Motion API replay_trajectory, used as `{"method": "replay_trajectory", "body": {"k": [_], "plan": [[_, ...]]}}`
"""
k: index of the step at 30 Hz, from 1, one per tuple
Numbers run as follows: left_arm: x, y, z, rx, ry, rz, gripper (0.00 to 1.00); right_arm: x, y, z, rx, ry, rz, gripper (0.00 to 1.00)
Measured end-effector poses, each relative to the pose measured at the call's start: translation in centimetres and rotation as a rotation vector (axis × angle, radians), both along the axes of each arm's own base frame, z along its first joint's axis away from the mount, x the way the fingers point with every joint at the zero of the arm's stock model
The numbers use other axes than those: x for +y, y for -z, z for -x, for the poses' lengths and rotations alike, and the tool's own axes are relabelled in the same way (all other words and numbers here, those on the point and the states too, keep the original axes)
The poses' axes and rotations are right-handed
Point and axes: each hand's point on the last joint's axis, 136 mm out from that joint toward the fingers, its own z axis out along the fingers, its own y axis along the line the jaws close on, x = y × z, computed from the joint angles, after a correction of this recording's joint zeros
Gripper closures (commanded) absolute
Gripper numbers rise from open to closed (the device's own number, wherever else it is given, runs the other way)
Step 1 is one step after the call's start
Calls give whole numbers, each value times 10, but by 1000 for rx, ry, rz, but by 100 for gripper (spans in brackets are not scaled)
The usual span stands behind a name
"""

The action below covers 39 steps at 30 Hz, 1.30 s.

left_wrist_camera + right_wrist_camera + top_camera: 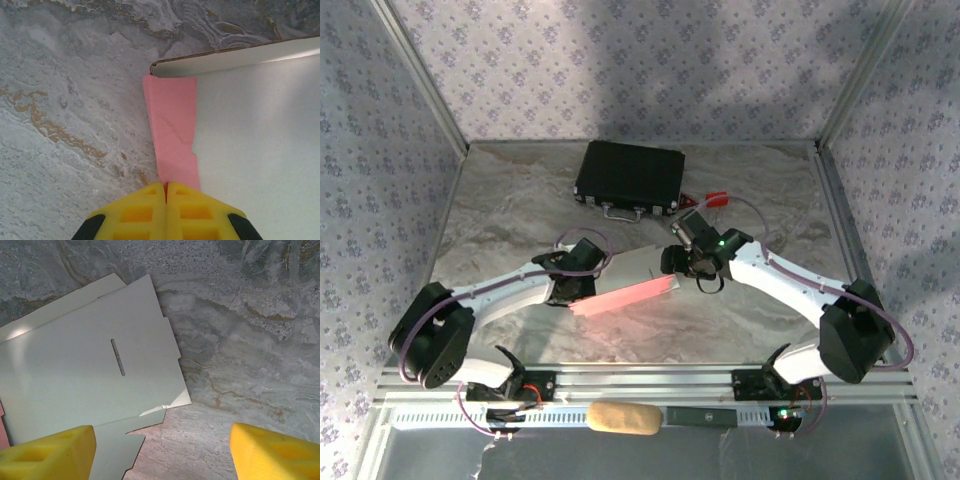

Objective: Fold the paper box

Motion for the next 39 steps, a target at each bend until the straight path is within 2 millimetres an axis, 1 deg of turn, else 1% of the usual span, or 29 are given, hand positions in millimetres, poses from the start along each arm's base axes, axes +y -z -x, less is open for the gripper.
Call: {"method": "replay_trajectory", "body": {"k": [5,8,12,16,25,31,33,35,36,39], "plan": [[0,-1,-1,-3,-8,1,87,-1,-1,1,2,1,2,29],[1,-1,-1,-4,-13,2,83,-1,-3,1,-1,5,-2,29],[1,0,-1,-3,-14,0,82,0,-8,0,-13,9,-10,30],[2,2,-2,3,-19,3,78,1,-9,1,-16,9,-14,30],[-3,8,-8,11,-15,12,78,8,-18,1,-29,1,-25,31],[-5,13,-11,16,-15,8,81,6,-21,1,-37,4,-25,31],[-6,13,-13,13,-15,8,87,6,-22,1,-40,4,-27,32],[-8,12,-15,3,-17,14,97,6,-24,1,-44,7,-32,33],[-8,11,-16,0,-16,16,100,6,-25,1,-46,8,-35,33],[-9,10,-18,-8,-13,19,100,5,-30,1,-60,15,-42,35]]}}
